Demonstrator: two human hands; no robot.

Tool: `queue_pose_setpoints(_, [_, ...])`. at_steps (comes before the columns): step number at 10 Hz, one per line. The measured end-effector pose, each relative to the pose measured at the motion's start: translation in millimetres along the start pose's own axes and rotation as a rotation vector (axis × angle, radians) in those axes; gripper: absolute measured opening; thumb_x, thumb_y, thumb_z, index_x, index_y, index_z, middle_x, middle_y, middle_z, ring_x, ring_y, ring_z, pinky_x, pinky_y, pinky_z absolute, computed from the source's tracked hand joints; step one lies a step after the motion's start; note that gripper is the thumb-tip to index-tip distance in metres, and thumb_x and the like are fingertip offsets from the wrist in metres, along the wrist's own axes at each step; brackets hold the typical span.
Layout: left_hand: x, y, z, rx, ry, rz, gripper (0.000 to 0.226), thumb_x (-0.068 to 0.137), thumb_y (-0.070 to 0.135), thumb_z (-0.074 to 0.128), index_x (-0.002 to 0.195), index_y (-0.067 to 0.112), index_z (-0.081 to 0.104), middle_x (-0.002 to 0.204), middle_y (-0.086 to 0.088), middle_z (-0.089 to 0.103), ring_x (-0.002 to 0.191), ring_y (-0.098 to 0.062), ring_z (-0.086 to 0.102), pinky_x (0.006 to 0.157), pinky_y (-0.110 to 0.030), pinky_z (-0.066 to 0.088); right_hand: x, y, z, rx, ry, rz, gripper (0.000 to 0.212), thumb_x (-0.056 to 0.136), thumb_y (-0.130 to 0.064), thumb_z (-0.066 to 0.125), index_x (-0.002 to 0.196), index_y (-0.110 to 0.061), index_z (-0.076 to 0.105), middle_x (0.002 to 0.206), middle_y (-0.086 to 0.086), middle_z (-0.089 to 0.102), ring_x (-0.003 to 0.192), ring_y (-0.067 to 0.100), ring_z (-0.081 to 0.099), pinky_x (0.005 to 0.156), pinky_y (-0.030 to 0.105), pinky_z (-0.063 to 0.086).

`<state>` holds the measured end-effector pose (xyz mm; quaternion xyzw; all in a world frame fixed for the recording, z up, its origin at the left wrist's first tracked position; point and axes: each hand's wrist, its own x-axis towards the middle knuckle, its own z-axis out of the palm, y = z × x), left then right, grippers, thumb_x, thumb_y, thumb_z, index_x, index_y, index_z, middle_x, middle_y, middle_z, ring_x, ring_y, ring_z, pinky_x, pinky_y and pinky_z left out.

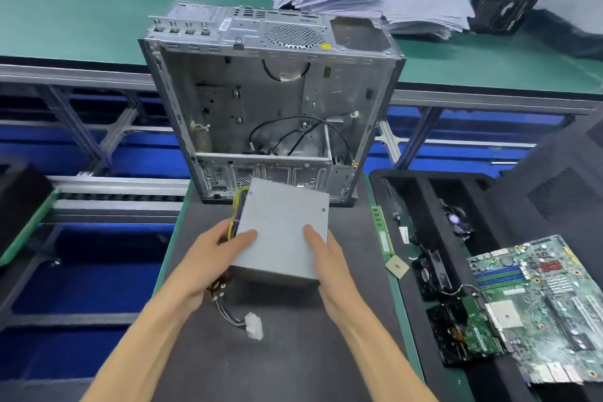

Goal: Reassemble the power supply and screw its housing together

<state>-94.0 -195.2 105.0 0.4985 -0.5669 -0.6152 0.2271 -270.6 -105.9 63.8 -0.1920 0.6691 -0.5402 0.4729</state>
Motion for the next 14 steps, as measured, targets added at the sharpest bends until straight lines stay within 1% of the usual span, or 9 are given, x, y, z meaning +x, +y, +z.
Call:
queue_pose_setpoints(2, [24.0,-2.3,-55.2,-0.05,0.033,-0.219,0.015,0.097,0.033,0.065,0.108,0.03,0.075,0.102,0.003,0.079,0.096,-0.022,0.075,0.082,-0.047,0.061,31.6,-12.1,60.1,-0.11,-0.065,0.035,0.051,0.101,-0.049,0.05,0.15,-0.037,0.045,0.151,0.006,0.043,0.138,0.03,0.043,0.116,0.05,0.038])
queue_pose_setpoints(4, [47.7,-30.7,-68.2,-0.152,0.12,-0.349,0.013,0.095,0.03,0.067,0.106,0.026,0.073,0.107,-0.002,0.077,0.099,-0.022,0.071,0.075,-0.044,0.062,49.1,-9.7,85.7,-0.282,-0.069,0.119,0.062,0.106,-0.049,0.04,0.162,-0.032,0.02,0.161,0.013,0.019,0.149,0.033,0.022,0.12,0.047,0.026])
queue_pose_setpoints(6, [60.8,-47.6,-64.0,-0.142,0.108,-0.378,0.01,0.093,0.034,0.068,0.098,0.03,0.075,0.104,0.004,0.078,0.101,-0.019,0.07,0.076,-0.044,0.063,54.6,2.1,86.0,-0.304,-0.043,0.124,0.061,0.107,-0.048,0.038,0.162,-0.03,0.02,0.159,0.014,0.02,0.148,0.029,0.018,0.118,0.045,0.023])
queue_pose_setpoints(9, [59.8,-56.5,-59.0,-0.076,0.11,-0.331,0.023,0.094,0.046,0.061,0.112,0.035,0.068,0.118,0.01,0.069,0.11,-0.014,0.064,0.075,-0.039,0.063,51.3,11.3,83.2,-0.285,-0.017,0.103,0.062,0.106,-0.051,0.039,0.162,-0.031,0.021,0.157,0.012,0.024,0.148,0.028,0.019,0.119,0.045,0.024])
queue_pose_setpoints(10, [57.1,-56.5,-56.8,0.034,0.115,-0.281,0.038,0.096,0.051,0.056,0.127,0.029,0.058,0.119,0.012,0.064,0.105,-0.008,0.059,0.076,-0.029,0.052,53.5,11.0,74.8,-0.309,-0.041,0.081,0.065,0.104,-0.052,0.044,0.161,-0.027,0.024,0.155,0.01,0.029,0.148,0.026,0.021,0.121,0.045,0.026])
queue_pose_setpoints(11, [48.7,-59.2,-51.6,0.443,0.304,-0.165,0.06,0.096,0.05,0.058,0.144,0.017,0.043,0.13,-0.004,0.056,0.114,-0.025,0.056,0.091,-0.04,0.046,52.1,11.9,59.3,-0.334,-0.02,0.017,0.058,0.103,-0.048,0.048,0.153,-0.022,0.037,0.143,0.005,0.043,0.137,0.021,0.039,0.115,0.041,0.036])
queue_pose_setpoints(12, [27.2,-49.8,-42.7,0.74,0.572,0.256,0.033,0.094,0.033,0.068,0.123,0.019,0.061,0.118,-0.008,0.058,0.112,-0.033,0.051,0.092,-0.049,0.04,44.1,13.5,34.1,-0.356,0.028,-0.058,0.026,0.103,-0.043,0.05,0.125,-0.03,0.056,0.118,-0.005,0.06,0.108,0.009,0.058,0.084,0.023,0.047])
queue_pose_setpoints(13, [-3.7,-41.5,-33.9,0.48,0.342,0.276,0.012,0.096,0.032,0.061,0.084,0.033,0.065,0.078,0.008,0.067,0.077,-0.008,0.06,0.068,-0.03,0.05,22.2,19.1,3.6,-0.372,0.019,-0.095,0.017,0.101,-0.031,0.054,0.091,-0.03,0.068,0.082,-0.01,0.071,0.072,0.005,0.064,0.064,0.018,0.044])
queue_pose_setpoints(14, [-42.2,-51.3,-19.3,0.461,0.126,0.109,0.029,0.099,0.033,0.059,0.072,0.026,0.067,0.066,0.002,0.068,0.055,-0.004,0.054,0.056,-0.022,0.044,-19.8,39.1,-23.5,-0.44,-0.045,-0.091,0.029,0.1,-0.029,0.055,0.076,-0.029,0.07,0.062,-0.01,0.064,0.054,0.003,0.053,0.058,0.016,0.041])
